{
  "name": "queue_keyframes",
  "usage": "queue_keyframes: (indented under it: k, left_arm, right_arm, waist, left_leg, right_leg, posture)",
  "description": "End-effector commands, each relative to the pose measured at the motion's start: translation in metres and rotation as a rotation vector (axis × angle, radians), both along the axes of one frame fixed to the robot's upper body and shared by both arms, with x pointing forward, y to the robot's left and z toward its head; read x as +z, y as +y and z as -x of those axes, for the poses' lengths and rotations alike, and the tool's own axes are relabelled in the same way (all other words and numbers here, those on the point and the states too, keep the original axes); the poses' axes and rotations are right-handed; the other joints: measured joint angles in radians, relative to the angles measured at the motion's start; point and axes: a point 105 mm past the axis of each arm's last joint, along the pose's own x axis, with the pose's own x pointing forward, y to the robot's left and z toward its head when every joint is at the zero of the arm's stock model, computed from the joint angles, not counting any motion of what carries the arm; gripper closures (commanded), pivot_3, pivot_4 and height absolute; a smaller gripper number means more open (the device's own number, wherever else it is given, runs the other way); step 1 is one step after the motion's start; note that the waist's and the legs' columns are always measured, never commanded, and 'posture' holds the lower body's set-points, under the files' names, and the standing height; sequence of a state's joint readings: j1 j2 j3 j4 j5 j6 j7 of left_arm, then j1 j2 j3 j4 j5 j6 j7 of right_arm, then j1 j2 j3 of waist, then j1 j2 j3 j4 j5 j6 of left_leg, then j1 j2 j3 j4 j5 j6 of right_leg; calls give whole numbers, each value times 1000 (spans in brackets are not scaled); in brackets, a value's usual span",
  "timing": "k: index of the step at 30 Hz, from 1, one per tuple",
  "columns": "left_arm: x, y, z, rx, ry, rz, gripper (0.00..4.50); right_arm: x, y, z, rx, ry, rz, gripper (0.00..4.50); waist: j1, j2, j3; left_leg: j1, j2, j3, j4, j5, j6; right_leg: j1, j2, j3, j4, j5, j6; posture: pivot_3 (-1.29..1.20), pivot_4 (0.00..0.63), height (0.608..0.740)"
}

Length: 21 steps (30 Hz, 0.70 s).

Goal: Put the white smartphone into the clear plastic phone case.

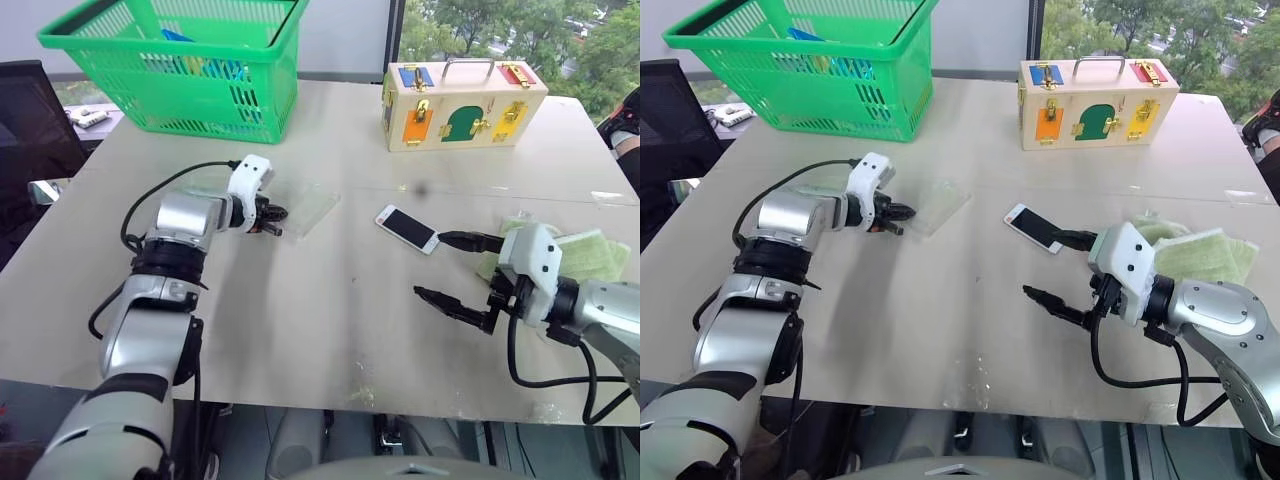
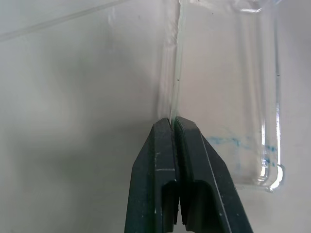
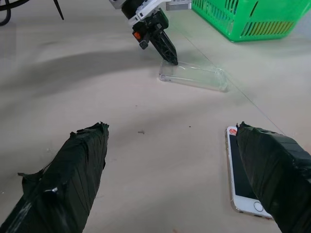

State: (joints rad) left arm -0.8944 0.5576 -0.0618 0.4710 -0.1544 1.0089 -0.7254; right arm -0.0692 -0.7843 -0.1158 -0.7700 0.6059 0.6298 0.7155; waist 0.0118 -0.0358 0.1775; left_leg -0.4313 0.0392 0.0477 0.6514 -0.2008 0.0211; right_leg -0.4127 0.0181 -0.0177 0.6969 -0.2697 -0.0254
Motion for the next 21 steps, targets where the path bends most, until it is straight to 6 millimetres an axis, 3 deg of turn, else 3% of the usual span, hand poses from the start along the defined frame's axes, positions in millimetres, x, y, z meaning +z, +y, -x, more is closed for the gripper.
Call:
queue_keyframes:
  k: [1, 6, 10, 16, 21]
  left_arm:
    - [32, 3, 12, 145, -33, 87, 4481]
    - [46, 14, 37, 340, -48, 117, 4481]
    - [46, 26, 47, 481, -96, 139, 4481]
    - [11, 35, 70, 696, -73, 228, 4481]
    - [-15, 30, 85, 768, -12, 269, 4481]
  right_arm:
    - [7, 4, 0, 31, -34, 2, 0]
    - [7, 6, -3, 54, -33, 1, 0]
    - [5, 7, -5, 71, -27, 2, 0]
    - [6, 9, -3, 108, -22, 4, 0]
    - [6, 3, 3, 143, -30, 41, 0]
  waist:
    - [-3, 0, 0]
    - [-6, 0, 0]
    - [-4, 0, 0]
    - [1, -1, 0]
    - [2, -1, 0]
  left_leg:
    - [0, 0, 0, 0, 0, 0]
    - [0, 0, 0, 0, 0, 0]
    - [1, 0, 0, 0, 0, 0]
    - [0, 0, 0, 0, 0, 0]
    - [1, 0, 0, 1, 0, 0]
  right_leg:
    - [0, 0, 0, 0, 0, 0]
    - [0, 0, 0, 1, 0, 0]
    - [0, 0, 0, 1, 0, 0]
    - [0, 0, 0, 1, 0, 1]
    - [1, 0, 0, 1, 1, 1]
  posture:
    - [0, 150, 740]
    - [0, 150, 740]
    - [0, 150, 740]
    - [0, 150, 740]
    - [0, 150, 740]
